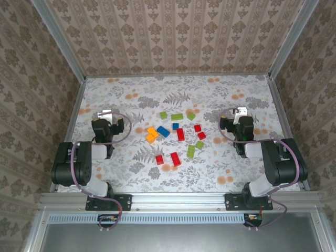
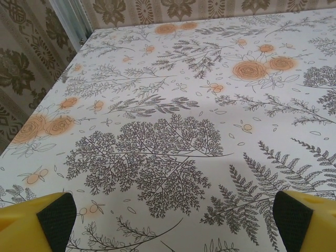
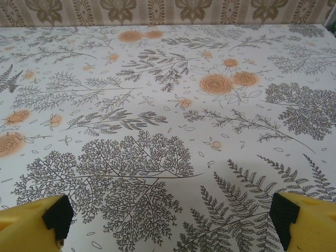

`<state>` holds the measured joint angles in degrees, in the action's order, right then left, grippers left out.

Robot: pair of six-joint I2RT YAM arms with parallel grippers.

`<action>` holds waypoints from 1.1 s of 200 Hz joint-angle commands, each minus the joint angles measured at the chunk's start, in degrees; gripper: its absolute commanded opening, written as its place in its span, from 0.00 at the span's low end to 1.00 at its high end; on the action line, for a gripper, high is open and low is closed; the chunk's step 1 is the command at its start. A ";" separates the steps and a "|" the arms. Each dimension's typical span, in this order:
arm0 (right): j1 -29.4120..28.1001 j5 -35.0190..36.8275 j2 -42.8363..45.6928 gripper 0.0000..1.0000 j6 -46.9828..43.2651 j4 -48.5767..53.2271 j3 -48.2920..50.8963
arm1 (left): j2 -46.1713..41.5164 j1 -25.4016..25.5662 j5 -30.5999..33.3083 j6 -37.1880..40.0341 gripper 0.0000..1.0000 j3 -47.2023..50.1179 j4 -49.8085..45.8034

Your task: Assemble a carrot with lego

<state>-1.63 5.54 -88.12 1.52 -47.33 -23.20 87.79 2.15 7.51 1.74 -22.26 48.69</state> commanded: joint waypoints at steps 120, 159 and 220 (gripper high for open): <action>0.49 8.35 13.49 0.97 18.72 41.32 -19.39 | -12.63 5.32 12.93 0.14 1.00 -7.68 -18.81; 1.05 -5.55 14.59 0.86 21.01 42.21 -20.73 | -22.56 6.48 15.59 -7.07 1.00 -10.73 -31.11; -20.27 3.41 16.92 0.82 20.86 73.37 -35.37 | -36.37 0.52 2.50 -24.28 1.00 -14.99 -50.05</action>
<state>-11.35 5.45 -73.17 21.19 9.28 -52.36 55.57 4.38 15.51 -11.75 -34.63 9.54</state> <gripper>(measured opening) 0.810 0.993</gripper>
